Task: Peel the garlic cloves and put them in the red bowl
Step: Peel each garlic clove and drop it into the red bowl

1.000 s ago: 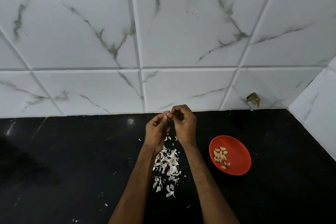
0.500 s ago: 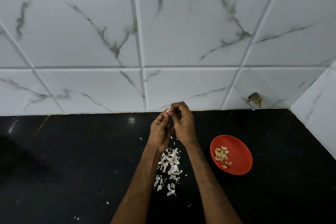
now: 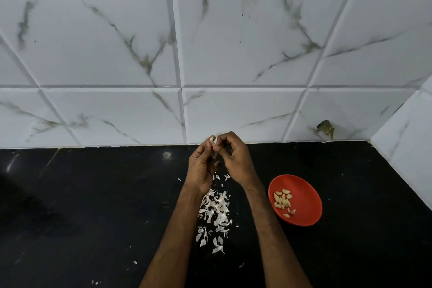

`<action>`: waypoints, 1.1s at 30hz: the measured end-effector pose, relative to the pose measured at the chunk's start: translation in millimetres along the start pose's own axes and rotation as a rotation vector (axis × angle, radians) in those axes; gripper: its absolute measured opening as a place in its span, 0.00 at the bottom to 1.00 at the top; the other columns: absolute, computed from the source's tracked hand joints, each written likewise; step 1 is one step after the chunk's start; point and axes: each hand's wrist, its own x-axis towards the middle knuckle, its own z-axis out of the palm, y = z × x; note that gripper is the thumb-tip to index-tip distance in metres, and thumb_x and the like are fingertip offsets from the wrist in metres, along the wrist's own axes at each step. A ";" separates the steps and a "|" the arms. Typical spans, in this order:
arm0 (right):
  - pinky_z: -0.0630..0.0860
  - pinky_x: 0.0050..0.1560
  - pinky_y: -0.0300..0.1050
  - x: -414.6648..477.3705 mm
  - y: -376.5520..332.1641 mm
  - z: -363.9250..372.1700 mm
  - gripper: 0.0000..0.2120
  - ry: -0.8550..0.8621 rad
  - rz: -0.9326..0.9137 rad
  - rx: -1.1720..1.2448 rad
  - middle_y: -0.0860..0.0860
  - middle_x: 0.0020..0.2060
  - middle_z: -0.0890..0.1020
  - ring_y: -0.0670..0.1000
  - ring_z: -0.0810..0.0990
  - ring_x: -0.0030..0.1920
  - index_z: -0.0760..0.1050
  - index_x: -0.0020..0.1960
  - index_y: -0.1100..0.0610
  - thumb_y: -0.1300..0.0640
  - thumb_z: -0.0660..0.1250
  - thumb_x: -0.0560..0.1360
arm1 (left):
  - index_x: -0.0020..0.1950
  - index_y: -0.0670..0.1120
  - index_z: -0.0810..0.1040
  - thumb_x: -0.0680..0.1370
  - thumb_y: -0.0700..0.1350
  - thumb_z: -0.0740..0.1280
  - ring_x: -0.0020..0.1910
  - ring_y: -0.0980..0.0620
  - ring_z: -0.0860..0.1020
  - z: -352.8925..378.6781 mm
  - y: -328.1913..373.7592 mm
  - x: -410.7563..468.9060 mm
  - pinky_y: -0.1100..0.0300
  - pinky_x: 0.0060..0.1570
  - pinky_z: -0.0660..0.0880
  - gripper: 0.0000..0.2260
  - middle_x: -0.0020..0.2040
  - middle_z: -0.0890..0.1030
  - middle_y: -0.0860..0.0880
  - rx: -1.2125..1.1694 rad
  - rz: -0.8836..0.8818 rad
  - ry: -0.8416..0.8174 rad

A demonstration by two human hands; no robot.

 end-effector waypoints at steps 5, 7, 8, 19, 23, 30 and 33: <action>0.81 0.49 0.52 2.1 4.8 -6.2 0.03 -0.031 0.029 -0.077 0.55 0.46 0.80 0.56 0.82 0.46 0.75 0.50 0.57 0.61 0.69 0.80 | 0.53 0.47 0.84 0.74 0.48 0.69 0.34 0.60 0.74 3.2 0.0 0.5 0.64 0.36 0.71 0.10 0.39 0.81 0.53 -0.016 -0.030 0.005; 0.81 0.50 0.52 2.7 4.5 -9.3 0.03 -0.065 0.054 -0.100 0.55 0.45 0.80 0.54 0.82 0.45 0.74 0.50 0.59 0.63 0.68 0.80 | 0.51 0.48 0.84 0.75 0.48 0.69 0.34 0.60 0.75 5.3 -0.8 0.4 0.63 0.38 0.71 0.08 0.39 0.81 0.53 -0.040 -0.035 0.009; 0.81 0.50 0.51 2.8 3.9 -10.9 0.03 -0.088 0.074 -0.107 0.55 0.44 0.80 0.52 0.83 0.44 0.74 0.50 0.59 0.64 0.68 0.80 | 0.49 0.49 0.85 0.75 0.49 0.69 0.34 0.59 0.74 6.1 -0.9 0.5 0.63 0.39 0.70 0.07 0.39 0.80 0.53 -0.055 -0.040 0.016; 0.82 0.43 0.43 2.9 -3.0 -17.7 0.04 -0.026 0.143 -0.055 0.51 0.45 0.82 0.50 0.84 0.44 0.74 0.53 0.57 0.64 0.66 0.81 | 0.48 0.46 0.81 0.81 0.49 0.64 0.31 0.59 0.74 15.3 0.6 -3.6 0.66 0.27 0.71 0.09 0.39 0.79 0.51 -0.085 -0.067 0.067; 0.83 0.44 0.44 4.9 -1.6 -15.3 0.06 0.033 0.166 -0.055 0.49 0.47 0.83 0.45 0.82 0.43 0.78 0.56 0.55 0.62 0.65 0.82 | 0.47 0.46 0.80 0.82 0.49 0.64 0.30 0.59 0.70 9.4 -1.1 1.3 0.67 0.25 0.65 0.09 0.39 0.76 0.51 -0.054 -0.062 0.093; 0.78 0.39 0.34 2.4 -5.0 0.4 0.08 0.105 0.161 -0.127 0.46 0.39 0.84 0.43 0.84 0.39 0.82 0.48 0.59 0.54 0.74 0.77 | 0.48 0.47 0.83 0.83 0.50 0.63 0.33 0.60 0.72 10.3 -4.6 -0.5 0.68 0.29 0.68 0.12 0.40 0.82 0.51 0.030 -0.059 0.053; 0.79 0.43 0.36 3.0 -2.0 0.3 0.03 0.132 0.146 -0.152 0.47 0.41 0.84 0.43 0.83 0.42 0.81 0.48 0.58 0.59 0.73 0.77 | 0.48 0.47 0.85 0.76 0.60 0.68 0.38 0.56 0.75 5.9 -4.1 1.7 0.64 0.34 0.71 0.16 0.41 0.80 0.49 0.069 -0.035 0.023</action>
